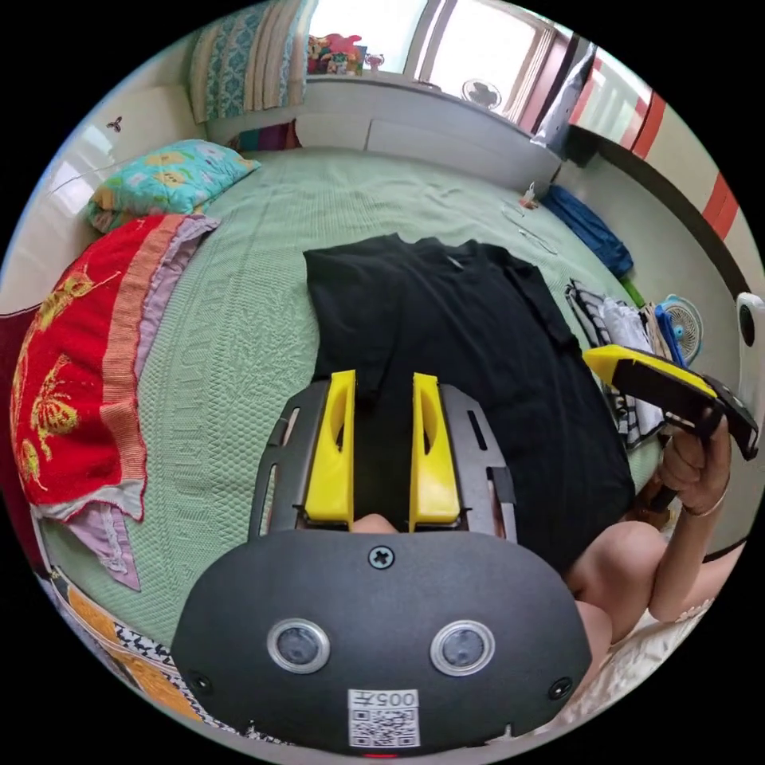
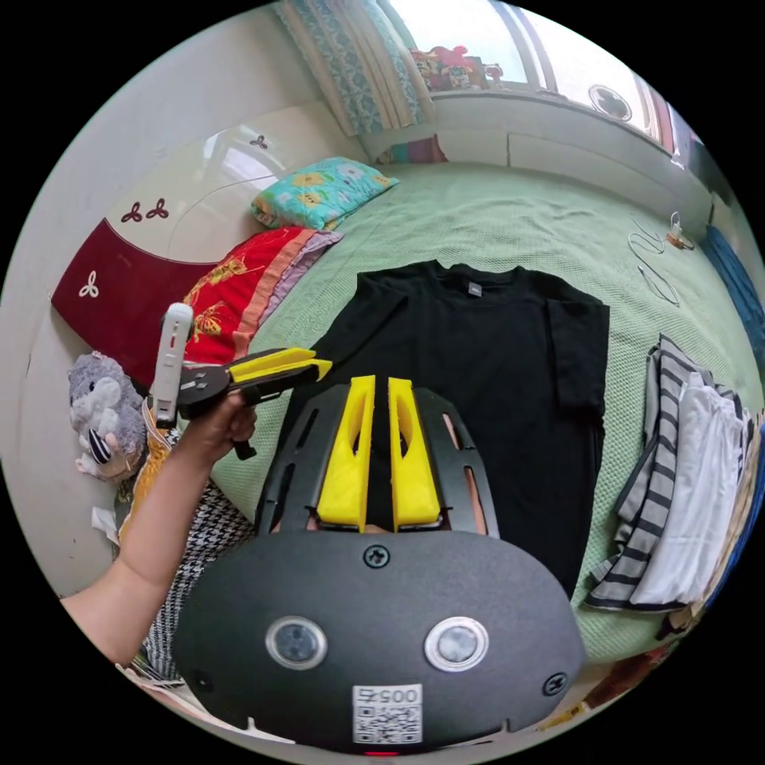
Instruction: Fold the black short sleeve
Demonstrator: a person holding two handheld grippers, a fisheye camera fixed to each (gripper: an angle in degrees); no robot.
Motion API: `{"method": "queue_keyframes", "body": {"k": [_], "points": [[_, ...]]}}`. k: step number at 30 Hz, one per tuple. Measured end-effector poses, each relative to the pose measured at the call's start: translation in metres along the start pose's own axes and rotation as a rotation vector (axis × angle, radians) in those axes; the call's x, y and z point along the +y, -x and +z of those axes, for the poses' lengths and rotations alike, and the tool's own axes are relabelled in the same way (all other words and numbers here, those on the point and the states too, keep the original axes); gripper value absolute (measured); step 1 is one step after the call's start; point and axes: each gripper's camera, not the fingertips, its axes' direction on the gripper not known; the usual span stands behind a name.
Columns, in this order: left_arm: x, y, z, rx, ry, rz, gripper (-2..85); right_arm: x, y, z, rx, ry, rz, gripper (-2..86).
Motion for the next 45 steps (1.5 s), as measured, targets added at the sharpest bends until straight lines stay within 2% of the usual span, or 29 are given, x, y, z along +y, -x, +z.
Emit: {"method": "queue_keyframes", "body": {"k": [3, 6, 9, 14, 18, 23, 28, 32, 35, 39, 43, 45], "points": [[-0.003, 0.021, 0.022, -0.023, 0.05, -0.094, 9.0, -0.001, -0.01, -0.002, -0.064, -0.009, 0.028, 4.0], [0.002, 0.038, 0.051, -0.144, 0.098, -0.144, 8.0, -0.002, -0.014, -0.002, -0.056, -0.004, 0.024, 4.0], [0.01, 0.056, 0.045, -0.072, 0.043, -0.232, 8.7, -0.003, -0.02, -0.004, -0.015, -0.012, 0.02, 4.0], [0.015, 0.063, 0.013, -0.158, -0.033, -0.197, 8.3, -0.003, -0.044, -0.014, -0.061, -0.057, 0.064, 3.9], [-0.005, 0.072, -0.005, -0.055, -0.099, -0.136, 9.0, -0.002, -0.054, -0.033, -0.118, -0.148, 0.017, 4.4], [-0.057, 0.07, 0.028, 0.023, -0.048, 0.016, 14.7, -0.025, -0.099, -0.067, -0.035, -0.29, -0.148, 8.7], [-0.104, 0.103, 0.085, 0.073, -0.009, -0.015, 15.8, -0.079, -0.198, -0.033, 0.063, -0.155, -0.177, 11.4], [-0.122, 0.127, 0.116, 0.137, 0.002, -0.069, 15.7, -0.115, -0.277, 0.018, 0.129, 0.015, -0.083, 11.9], [-0.13, 0.13, 0.142, 0.161, 0.064, -0.043, 15.9, -0.128, -0.316, 0.044, 0.112, 0.054, 0.018, 12.1], [-0.131, 0.124, 0.157, 0.16, 0.078, 0.009, 15.7, -0.134, -0.333, 0.05, -0.058, -0.034, 0.053, 11.9], [-0.134, 0.128, 0.16, 0.167, 0.105, 0.021, 13.7, -0.139, -0.332, 0.071, -0.012, 0.077, 0.003, 11.1], [-0.134, 0.128, 0.162, 0.151, 0.111, 0.015, 11.9, -0.138, -0.332, 0.072, -0.022, 0.05, -0.005, 10.8]]}}
